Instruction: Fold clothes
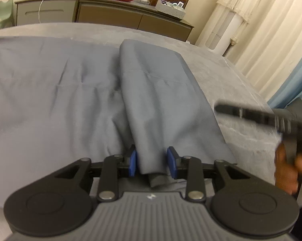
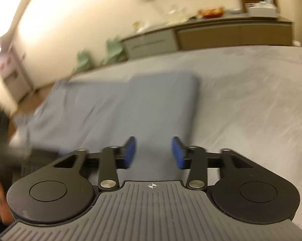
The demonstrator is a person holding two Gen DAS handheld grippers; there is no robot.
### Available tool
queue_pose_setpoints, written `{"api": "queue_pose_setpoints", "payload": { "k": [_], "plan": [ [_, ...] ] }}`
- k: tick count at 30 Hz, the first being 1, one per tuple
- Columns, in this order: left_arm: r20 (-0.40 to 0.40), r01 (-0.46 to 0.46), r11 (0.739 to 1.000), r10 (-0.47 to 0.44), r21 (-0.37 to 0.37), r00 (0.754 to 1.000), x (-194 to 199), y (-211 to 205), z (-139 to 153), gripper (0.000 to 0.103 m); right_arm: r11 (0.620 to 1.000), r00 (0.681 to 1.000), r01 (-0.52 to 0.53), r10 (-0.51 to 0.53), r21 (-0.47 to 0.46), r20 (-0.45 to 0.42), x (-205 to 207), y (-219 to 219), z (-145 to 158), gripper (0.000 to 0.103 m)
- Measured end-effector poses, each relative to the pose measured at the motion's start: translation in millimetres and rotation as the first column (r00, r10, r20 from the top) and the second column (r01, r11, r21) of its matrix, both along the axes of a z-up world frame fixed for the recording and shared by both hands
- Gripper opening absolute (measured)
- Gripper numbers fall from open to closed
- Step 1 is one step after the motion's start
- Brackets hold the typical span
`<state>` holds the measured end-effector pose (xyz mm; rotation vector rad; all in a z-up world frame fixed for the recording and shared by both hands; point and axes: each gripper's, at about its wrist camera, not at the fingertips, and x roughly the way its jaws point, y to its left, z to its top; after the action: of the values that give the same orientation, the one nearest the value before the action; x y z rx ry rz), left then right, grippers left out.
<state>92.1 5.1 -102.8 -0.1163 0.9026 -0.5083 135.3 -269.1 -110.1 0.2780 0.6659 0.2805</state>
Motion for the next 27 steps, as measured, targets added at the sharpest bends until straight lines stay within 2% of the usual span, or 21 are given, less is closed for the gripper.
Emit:
{"api": "queue_pose_setpoints", "payload": {
  "k": [3,6,8,9,10,12,13,18,27],
  "plan": [
    [0.001,0.004,1.0,-0.004,-0.007,1.0,-0.8,-2.6,0.4,0.033,0.997,0.997,0.037,-0.032,0.061,-0.069,26.9,-14.2,-11.4,0.056],
    [0.003,0.002,1.0,-0.002,-0.008,1.0,-0.6,-8.4,-0.1,0.035,0.995,0.995,0.019,-0.009,0.099,-0.099,43.2,-13.6,-29.7,0.055],
    [0.001,-0.001,1.0,0.001,-0.009,1.0,1.1,-11.3,0.2,0.035,0.996,0.995,0.007,0.001,0.085,-0.101,45.2,-6.3,-31.8,0.051],
    [0.001,0.0,1.0,0.0,-0.009,1.0,1.6,-12.3,1.0,0.037,0.999,0.995,0.013,-0.008,0.053,-0.101,45.2,-2.1,-30.6,0.04],
    [0.001,0.004,1.0,-0.004,-0.007,1.0,2.1,-14.2,1.5,0.038,0.999,0.995,0.018,-0.014,0.037,-0.1,44.5,-0.7,-29.7,0.034],
    [0.005,0.016,1.0,-0.016,0.0,1.0,0.4,-19.7,2.9,0.046,0.999,0.995,0.027,-0.024,0.026,-0.099,42.3,-1.5,-28.3,0.026],
    [0.009,0.024,1.0,-0.024,0.012,1.0,-0.1,-24.3,3.6,0.046,0.999,0.995,0.029,-0.027,0.021,-0.098,39.9,-2.4,-26.1,0.022],
    [0.004,0.068,0.996,-0.068,0.052,0.998,4.9,-49.4,5.8,0.047,0.998,0.994,0.06,-0.062,-0.03,-0.089,31.2,-9.7,-14.8,0.016],
    [-0.002,0.157,0.987,-0.157,0.035,0.988,9.9,-108.2,3.6,0.046,0.978,0.976,0.192,-0.2,-0.086,-0.086,18.3,-54.5,-6.2,0.015]
  ]
}}
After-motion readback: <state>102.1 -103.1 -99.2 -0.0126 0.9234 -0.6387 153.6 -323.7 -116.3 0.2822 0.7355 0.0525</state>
